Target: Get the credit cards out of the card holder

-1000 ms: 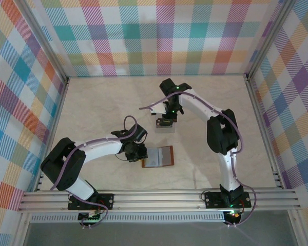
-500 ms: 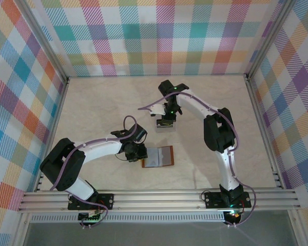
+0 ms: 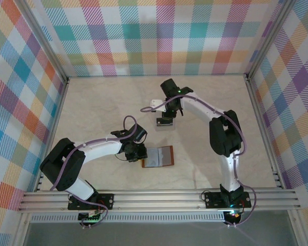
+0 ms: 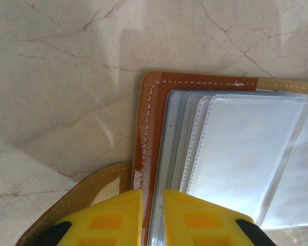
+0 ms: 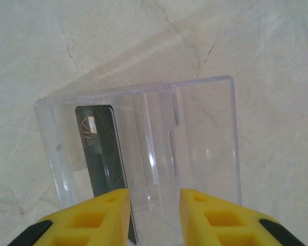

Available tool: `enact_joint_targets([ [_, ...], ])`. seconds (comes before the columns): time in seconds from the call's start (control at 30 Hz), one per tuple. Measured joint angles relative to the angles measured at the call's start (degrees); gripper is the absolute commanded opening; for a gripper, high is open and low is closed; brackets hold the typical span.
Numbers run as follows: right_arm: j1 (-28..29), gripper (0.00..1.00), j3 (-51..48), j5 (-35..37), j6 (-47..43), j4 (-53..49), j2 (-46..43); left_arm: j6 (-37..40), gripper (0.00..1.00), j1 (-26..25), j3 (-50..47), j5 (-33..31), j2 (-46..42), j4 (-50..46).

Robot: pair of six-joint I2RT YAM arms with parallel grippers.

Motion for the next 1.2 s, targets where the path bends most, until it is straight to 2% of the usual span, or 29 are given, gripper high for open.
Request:
enact_joint_targets([
  [0.23,0.1,0.37,-8.1,-4.6,7.8,2.3,-12.2,0.2,0.16,0.1,0.1,-0.7,0.0,-0.1],
  [0.33,0.2,0.36,-10.7,-5.5,13.9,3.4,-16.0,0.3,0.14,0.4,0.1,-1.1,0.0,-0.1],
  [0.4,0.2,0.36,-13.2,-5.9,20.1,5.1,-18.1,0.4,0.13,0.8,0.3,-1.2,0.0,-0.2],
  [0.5,0.2,0.29,-17.5,-6.6,31.3,7.4,-20.9,0.5,0.12,1.3,0.6,-1.3,0.0,-0.2],
  [0.63,0.2,0.26,-23.9,-8.7,47.6,10.3,-25.0,0.6,0.11,1.5,0.8,-1.3,0.0,-0.2],
  [0.87,0.7,0.2,-33.3,-17.6,73.5,13.4,-31.0,0.7,0.09,2.1,0.8,-0.2,0.4,0.3],
  [1.1,3.6,0.2,-41.8,-26.5,90.7,18.6,-31.7,0.5,0.07,3.3,-1.4,2.4,1.1,3.5],
  [1.2,4.9,0.14,-43.9,-29.3,94.7,20.3,-30.8,0.4,0.06,3.8,-2.3,4.3,1.0,5.6],
])
